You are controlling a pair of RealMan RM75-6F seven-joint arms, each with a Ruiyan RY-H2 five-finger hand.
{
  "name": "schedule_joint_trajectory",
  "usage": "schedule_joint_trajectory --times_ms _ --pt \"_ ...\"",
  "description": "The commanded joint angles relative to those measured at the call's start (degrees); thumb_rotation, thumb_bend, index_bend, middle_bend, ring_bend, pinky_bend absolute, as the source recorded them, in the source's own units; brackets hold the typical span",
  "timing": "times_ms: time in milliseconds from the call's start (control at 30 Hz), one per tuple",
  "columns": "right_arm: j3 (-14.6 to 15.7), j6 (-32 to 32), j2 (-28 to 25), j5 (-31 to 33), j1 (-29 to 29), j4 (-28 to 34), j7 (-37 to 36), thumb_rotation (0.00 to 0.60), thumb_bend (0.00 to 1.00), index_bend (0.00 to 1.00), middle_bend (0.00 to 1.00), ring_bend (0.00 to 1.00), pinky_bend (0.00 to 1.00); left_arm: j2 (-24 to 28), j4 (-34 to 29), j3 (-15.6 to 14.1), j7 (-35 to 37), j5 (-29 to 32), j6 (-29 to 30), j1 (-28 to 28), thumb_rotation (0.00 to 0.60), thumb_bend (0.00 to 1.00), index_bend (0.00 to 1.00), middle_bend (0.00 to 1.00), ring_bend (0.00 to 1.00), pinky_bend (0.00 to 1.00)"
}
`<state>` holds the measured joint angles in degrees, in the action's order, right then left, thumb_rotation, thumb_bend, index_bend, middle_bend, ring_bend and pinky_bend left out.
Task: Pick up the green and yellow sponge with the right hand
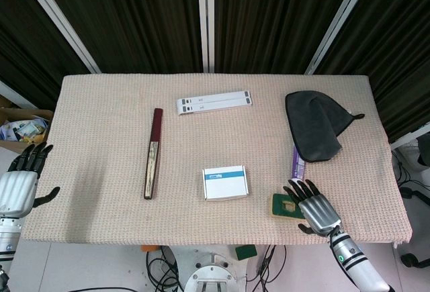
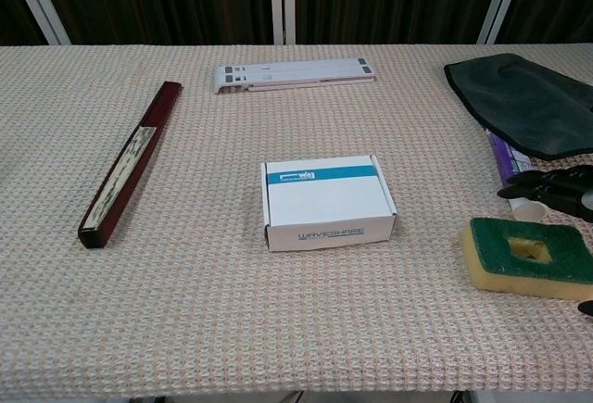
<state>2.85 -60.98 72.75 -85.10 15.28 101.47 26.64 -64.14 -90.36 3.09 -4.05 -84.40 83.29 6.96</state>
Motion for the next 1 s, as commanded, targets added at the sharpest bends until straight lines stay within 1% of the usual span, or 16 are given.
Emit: schedule_joint_trajectory --times_ms 33,233,333,400,567,667,767,833,867,900,967,1000 --pt "0.04 -0.58 0.52 0.36 -0.14 -0.54 0.42 0.600 0.20 0.00 0.03 0.00 0.00 0.07 -0.27 -0.09 -0.25 -0.35 -0.12 0.19 0.600 0.16 0.07 0.06 0.02 0.18" --pt "0.23 0.13 0.82 1.63 0.52 -0.77 1.00 0.600 0.20 0.00 0.04 0.00 0.00 -0.01 -0.66 -0.29 -1.02 -0.80 -0.22 0.39 0.600 0.16 0.07 0.06 0.02 0.18" --pt "0.07 0.11 1.16 1.87 0.87 -0.71 1.07 0.600 0.20 0.00 0.07 0.00 0.00 0.02 -0.83 -0.27 -1.24 -0.60 -0.45 0.48 0.600 0.16 0.07 0.06 0.02 0.18" --pt "-0.06 0.22 1.44 2.07 1.16 -0.77 1.08 0.600 0.20 0.00 0.10 0.00 0.00 0.05 -0.96 -0.23 -1.27 -0.57 -0.47 0.54 0.600 0.16 0.08 0.06 0.02 0.18" --pt "-0.04 0.81 2.56 2.87 1.83 -1.44 1.79 0.600 0.20 0.00 0.25 0.00 0.00 0.18 -1.06 -0.27 -1.69 -0.52 -0.46 0.54 0.600 0.16 0.08 0.06 0.02 0.18" --pt "0.07 1.44 3.11 3.52 2.29 -1.73 2.36 0.600 0.21 0.00 0.29 0.00 0.00 0.20 -1.11 -0.25 -1.66 -0.50 -0.50 0.60 0.600 0.16 0.08 0.06 0.02 0.18" --pt "0.09 0.11 4.05 1.98 2.30 -2.54 1.87 0.600 0.24 0.00 0.37 0.00 0.00 0.28 -1.11 -0.26 -1.63 -0.58 -0.45 0.62 0.600 0.16 0.08 0.06 0.02 0.18" --pt "0.15 -2.18 5.08 -0.55 1.90 -3.83 0.20 0.600 0.26 0.00 0.44 0.01 0.00 0.32 -1.05 -0.26 -1.53 -0.60 -0.41 0.62 0.600 0.16 0.08 0.06 0.02 0.18" --pt "0.16 -3.42 5.61 -1.95 1.71 -4.61 -0.88 0.600 0.27 0.05 0.49 0.04 0.00 0.32 -0.97 -0.26 -1.49 -0.54 -0.45 0.62 0.600 0.16 0.08 0.06 0.02 0.18" --pt "0.26 -4.51 6.08 -3.34 1.58 -5.59 -1.74 0.600 0.28 0.13 0.54 0.08 0.00 0.32 -0.90 -0.27 -1.44 -0.43 -0.55 0.63 0.600 0.16 0.08 0.06 0.02 0.18" --pt "0.64 -5.74 6.69 -5.45 1.57 -7.73 -2.30 0.600 0.29 0.40 0.65 0.17 0.00 0.34 -0.81 -0.27 -1.37 -0.19 -0.77 0.65 0.600 0.16 0.08 0.06 0.02 0.18" --pt "0.70 -6.04 6.91 -5.94 1.60 -8.38 -2.45 0.600 0.30 0.48 0.68 0.19 0.00 0.34 -0.78 -0.28 -1.33 -0.17 -0.81 0.66 0.600 0.16 0.08 0.06 0.02 0.18"
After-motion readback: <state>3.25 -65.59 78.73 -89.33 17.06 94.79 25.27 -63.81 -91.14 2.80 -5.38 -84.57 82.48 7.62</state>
